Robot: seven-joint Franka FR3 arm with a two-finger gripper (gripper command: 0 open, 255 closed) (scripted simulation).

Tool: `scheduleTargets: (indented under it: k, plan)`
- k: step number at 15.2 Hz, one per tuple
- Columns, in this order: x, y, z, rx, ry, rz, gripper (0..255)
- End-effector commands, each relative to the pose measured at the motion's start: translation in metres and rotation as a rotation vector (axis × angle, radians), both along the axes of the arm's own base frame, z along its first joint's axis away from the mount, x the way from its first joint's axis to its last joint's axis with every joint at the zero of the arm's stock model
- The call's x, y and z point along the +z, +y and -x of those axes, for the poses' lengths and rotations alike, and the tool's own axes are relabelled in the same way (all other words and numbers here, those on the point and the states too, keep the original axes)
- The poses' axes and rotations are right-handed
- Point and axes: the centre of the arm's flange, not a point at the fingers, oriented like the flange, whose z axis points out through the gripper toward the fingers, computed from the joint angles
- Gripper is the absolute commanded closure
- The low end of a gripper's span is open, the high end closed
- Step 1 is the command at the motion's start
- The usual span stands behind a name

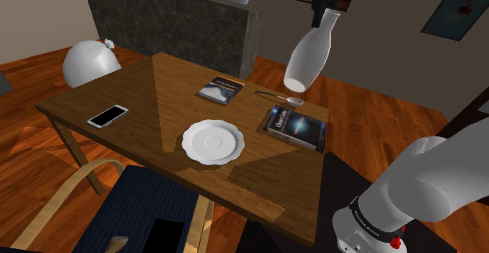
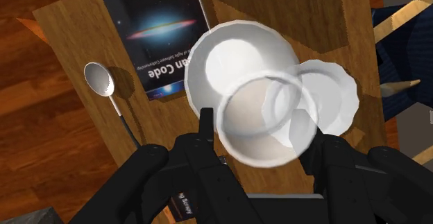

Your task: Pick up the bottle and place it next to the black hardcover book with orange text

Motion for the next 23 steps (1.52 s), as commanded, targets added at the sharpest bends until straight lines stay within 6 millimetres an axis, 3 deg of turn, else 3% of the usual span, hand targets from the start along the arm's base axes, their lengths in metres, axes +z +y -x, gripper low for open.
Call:
scheduleTargets:
  k: [1, 23]
  plan:
    - [-0.015, -0.010, -0.022, 0.000, -0.002, 0.001, 255]
    - [-0.170, -0.104, -0.249, 0.000, -0.002, 0.001, 255]
